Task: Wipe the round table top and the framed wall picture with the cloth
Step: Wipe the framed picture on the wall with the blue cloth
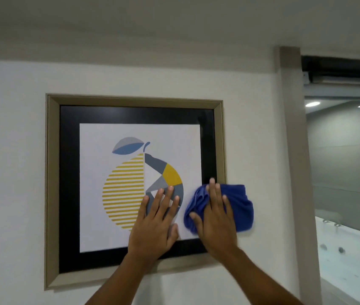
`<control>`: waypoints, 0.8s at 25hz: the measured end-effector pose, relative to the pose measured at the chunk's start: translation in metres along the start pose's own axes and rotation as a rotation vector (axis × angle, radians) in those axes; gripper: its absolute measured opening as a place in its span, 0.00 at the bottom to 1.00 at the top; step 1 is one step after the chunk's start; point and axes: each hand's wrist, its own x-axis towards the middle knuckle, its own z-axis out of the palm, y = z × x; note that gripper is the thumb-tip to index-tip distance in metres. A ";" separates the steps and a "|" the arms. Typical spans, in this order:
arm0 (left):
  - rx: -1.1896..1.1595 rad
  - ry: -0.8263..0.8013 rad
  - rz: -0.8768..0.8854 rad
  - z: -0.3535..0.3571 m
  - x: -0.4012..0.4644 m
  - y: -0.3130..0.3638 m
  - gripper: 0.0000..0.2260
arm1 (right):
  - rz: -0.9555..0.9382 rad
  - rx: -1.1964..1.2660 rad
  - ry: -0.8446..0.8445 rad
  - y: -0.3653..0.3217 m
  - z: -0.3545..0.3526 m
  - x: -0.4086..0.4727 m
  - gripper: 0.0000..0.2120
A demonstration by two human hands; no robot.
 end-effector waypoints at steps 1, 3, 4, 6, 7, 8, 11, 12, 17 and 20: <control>0.003 0.002 0.000 0.001 0.000 0.000 0.34 | -0.017 0.023 0.036 -0.001 -0.010 0.032 0.38; 0.006 0.009 0.001 0.002 -0.001 0.001 0.34 | -0.042 0.026 0.093 -0.004 -0.034 0.101 0.38; 0.004 0.012 -0.002 0.004 -0.002 0.001 0.34 | -0.044 0.013 0.127 -0.008 -0.046 0.133 0.39; 0.003 0.008 -0.002 0.006 -0.003 0.000 0.34 | -0.050 -0.017 0.171 -0.014 -0.064 0.182 0.38; 0.001 0.014 0.003 0.005 -0.003 0.000 0.34 | -0.063 -0.027 0.177 -0.015 -0.069 0.195 0.38; 0.001 0.020 0.004 0.004 -0.002 0.001 0.34 | -0.076 -0.036 0.180 -0.016 -0.070 0.199 0.37; 0.004 0.025 0.002 0.001 -0.003 0.003 0.33 | -0.076 0.003 0.182 -0.019 -0.054 0.173 0.36; 0.003 0.018 0.000 0.000 -0.002 0.003 0.33 | -0.069 0.062 0.174 -0.021 -0.046 0.153 0.36; -0.019 -0.022 -0.002 -0.002 0.000 0.001 0.32 | 0.047 0.350 0.058 -0.023 0.010 0.002 0.40; -0.027 -0.033 0.004 -0.002 0.000 0.001 0.32 | 0.113 0.415 -0.088 -0.019 0.032 -0.066 0.42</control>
